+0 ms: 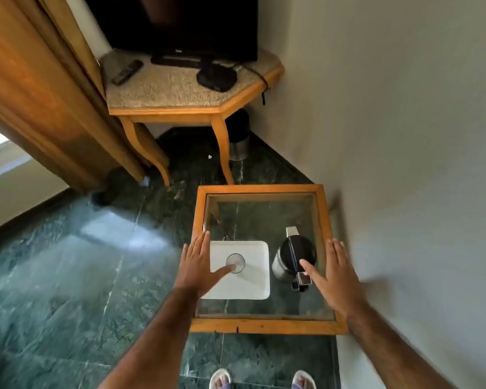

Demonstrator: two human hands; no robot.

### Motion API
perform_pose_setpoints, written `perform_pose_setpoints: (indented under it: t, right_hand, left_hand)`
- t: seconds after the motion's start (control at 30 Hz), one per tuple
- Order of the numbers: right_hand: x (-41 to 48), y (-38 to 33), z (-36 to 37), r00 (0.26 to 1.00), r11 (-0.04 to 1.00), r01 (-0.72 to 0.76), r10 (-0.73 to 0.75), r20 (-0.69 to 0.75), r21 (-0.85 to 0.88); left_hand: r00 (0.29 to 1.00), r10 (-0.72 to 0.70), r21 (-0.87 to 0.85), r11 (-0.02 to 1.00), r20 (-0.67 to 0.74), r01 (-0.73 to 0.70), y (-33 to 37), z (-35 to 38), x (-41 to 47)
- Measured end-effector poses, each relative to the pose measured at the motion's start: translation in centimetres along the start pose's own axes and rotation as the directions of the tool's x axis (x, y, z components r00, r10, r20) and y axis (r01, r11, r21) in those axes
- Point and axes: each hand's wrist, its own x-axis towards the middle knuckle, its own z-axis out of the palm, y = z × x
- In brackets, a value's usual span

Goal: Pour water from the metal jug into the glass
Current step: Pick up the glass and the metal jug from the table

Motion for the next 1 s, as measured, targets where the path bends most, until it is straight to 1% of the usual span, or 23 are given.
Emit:
perform_pose_setpoints:
  t: [0.07, 0.13, 0.17, 0.2, 0.27, 0.37, 0.47, 0.57, 0.63, 0.77, 0.83, 0.93, 1.0]
  right_hand:
    - [0.3, 1.5, 2.3, 0.992, 0.981, -0.127, 0.128, 0.000, 0.145]
    - [-0.2, 2.7, 4.8, 0.972, 0.925, -0.233, 0.232, 0.040, 0.302]
    - [-0.2, 2.9, 5.8, 0.962, 0.871, -0.266, 0.266, 0.058, 0.413]
    - [-0.3, 3.3, 7.0, 0.945, 0.805, -0.315, 0.312, 0.093, 0.503]
    - [-0.5, 3.3, 8.0, 0.935, 0.699, -0.335, 0.329, 0.132, 0.632]
    - [-0.6, 3.0, 9.7, 0.953, 0.581, -0.269, 0.278, 0.123, 0.768]
    - [-0.8, 3.0, 11.1, 0.971, 0.515, -0.155, 0.238, 0.034, 0.843]
    - [-0.9, 3.6, 13.1, 0.964, 0.461, -0.092, 0.262, -0.037, 0.883]
    - [-0.8, 4.0, 14.1, 0.957, 0.424, -0.064, 0.284, -0.065, 0.904]
    - [-0.3, 3.8, 15.0, 0.965, 0.322, 0.049, 0.228, -0.128, 0.945]
    - [0.1, 4.1, 15.1, 0.960, 0.286, 0.105, 0.220, -0.171, 0.952]
    - [1.2, 5.2, 14.3, 0.947, 0.160, 0.148, 0.260, -0.186, 0.976]
    - [2.1, 6.3, 13.1, 0.943, 0.098, 0.156, 0.280, -0.178, 0.983]
  left_hand:
    - [0.999, -0.029, -0.058, 0.998, 0.022, 0.031, -0.8, 2.7, 0.9]
    - [0.997, -0.042, -0.120, 0.992, 0.061, 0.049, -1.7, 5.9, 1.5]
    - [0.994, -0.064, -0.182, 0.980, 0.083, 0.078, -2.1, 7.5, 1.9]
    - [0.987, -0.112, -0.242, 0.960, 0.120, 0.138, -2.3, 9.5, 2.3]
    - [0.972, -0.188, -0.343, 0.912, 0.143, 0.227, -2.6, 12.2, 2.7]
    - [0.947, -0.266, -0.415, 0.852, 0.178, 0.318, -3.2, 16.9, 3.6]
    - [0.933, -0.312, -0.513, 0.779, 0.180, 0.360, -3.5, 19.7, 4.5]
    - [0.908, -0.393, -0.644, 0.660, 0.145, 0.388, -3.6, 22.2, 5.3]
    - [0.897, -0.426, -0.689, 0.616, 0.116, 0.382, -3.6, 23.1, 5.6]
    - [0.896, -0.444, -0.737, 0.598, 0.024, 0.316, -3.4, 23.7, 6.0]
    - [0.897, -0.442, -0.747, 0.595, 0.004, 0.297, -3.4, 23.8, 6.2]
    - [0.900, -0.435, -0.771, 0.573, 0.000, 0.277, -3.6, 23.7, 6.2]
    - [0.910, -0.414, -0.786, 0.565, -0.006, 0.252, -3.6, 23.5, 6.1]
